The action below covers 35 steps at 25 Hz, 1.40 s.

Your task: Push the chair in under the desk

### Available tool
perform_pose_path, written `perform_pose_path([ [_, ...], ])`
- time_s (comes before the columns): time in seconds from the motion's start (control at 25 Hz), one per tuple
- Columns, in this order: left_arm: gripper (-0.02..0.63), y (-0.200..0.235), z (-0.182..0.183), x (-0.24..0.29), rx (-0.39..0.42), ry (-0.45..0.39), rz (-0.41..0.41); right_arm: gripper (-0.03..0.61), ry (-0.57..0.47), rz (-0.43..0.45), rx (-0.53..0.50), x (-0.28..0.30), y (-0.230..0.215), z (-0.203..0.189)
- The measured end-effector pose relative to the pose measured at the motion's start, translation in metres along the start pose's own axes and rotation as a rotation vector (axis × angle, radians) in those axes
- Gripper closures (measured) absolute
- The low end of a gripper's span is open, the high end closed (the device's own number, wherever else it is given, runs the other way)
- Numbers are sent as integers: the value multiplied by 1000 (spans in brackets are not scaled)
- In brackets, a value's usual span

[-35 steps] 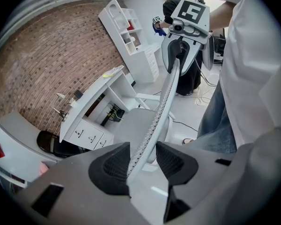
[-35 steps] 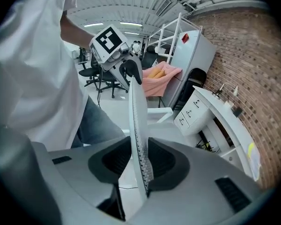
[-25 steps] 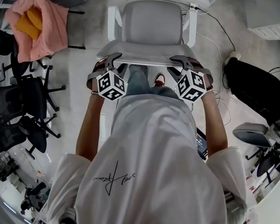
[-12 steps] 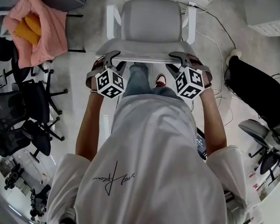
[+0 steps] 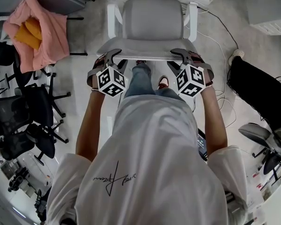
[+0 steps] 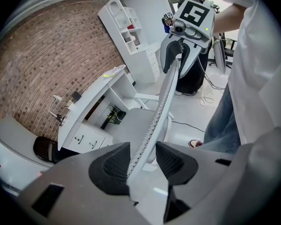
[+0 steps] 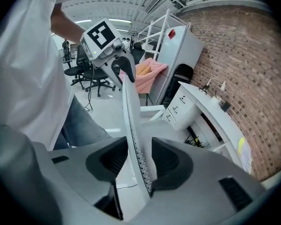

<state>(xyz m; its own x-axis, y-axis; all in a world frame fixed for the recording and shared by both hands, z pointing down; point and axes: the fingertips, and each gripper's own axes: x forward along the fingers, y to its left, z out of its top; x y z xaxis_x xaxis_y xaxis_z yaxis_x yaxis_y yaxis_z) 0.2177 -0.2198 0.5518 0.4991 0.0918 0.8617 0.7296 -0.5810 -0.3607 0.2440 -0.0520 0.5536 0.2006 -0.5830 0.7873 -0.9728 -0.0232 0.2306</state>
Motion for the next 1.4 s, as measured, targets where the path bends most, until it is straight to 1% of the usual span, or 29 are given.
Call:
perform_pose_path([
  [0.56,446,39,9,22,22,-3,-4,394,8,-42,14,17,-40,4],
  [0.96,445,70,19,41,41,-27,5,397,26,-87,38,30,-71,6],
  [1.2,442,93,22,53,49,-37,1,403,46,-96,79,40,-89,10],
  [1.4,440,112,25,63,67,-49,-6,417,61,-96,137,47,-103,14],
])
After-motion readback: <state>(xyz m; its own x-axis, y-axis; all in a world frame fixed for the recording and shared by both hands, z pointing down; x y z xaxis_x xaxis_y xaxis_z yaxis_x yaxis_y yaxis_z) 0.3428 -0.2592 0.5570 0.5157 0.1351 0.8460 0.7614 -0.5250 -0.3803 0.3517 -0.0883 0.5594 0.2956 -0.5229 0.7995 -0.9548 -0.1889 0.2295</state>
